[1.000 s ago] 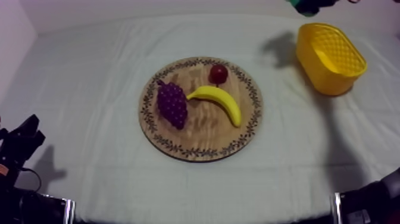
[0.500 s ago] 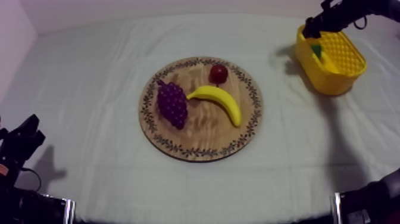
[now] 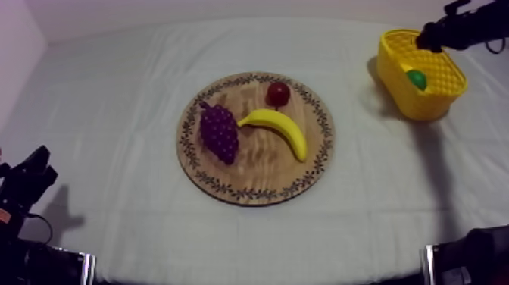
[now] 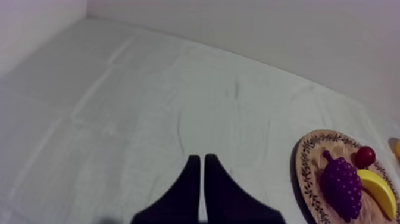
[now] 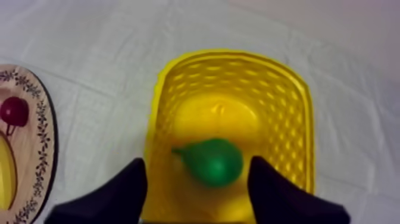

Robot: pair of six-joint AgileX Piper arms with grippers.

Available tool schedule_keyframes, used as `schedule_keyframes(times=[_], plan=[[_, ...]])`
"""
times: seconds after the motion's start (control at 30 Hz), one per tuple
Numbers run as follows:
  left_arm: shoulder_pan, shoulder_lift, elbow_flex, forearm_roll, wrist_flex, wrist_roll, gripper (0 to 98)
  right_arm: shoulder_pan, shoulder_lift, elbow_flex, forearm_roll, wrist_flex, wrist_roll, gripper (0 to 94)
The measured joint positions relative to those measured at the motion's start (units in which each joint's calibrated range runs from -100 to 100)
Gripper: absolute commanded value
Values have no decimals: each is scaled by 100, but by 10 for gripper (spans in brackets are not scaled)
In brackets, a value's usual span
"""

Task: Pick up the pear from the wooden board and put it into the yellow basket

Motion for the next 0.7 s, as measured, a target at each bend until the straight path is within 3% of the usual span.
schedule_keyframes(times=[0.23, 0.43, 0.7], plan=[[0, 0, 0, 0, 0, 0, 1, -94, -1684, 1151, -347, -294, 108, 149], [0, 0, 0, 0, 0, 0, 1, -240, -3165, 2333, -614, -664, 204, 67], [0, 0, 0, 0, 0, 0, 1, -299, -5116, 4124, -641, -568, 343, 10]])
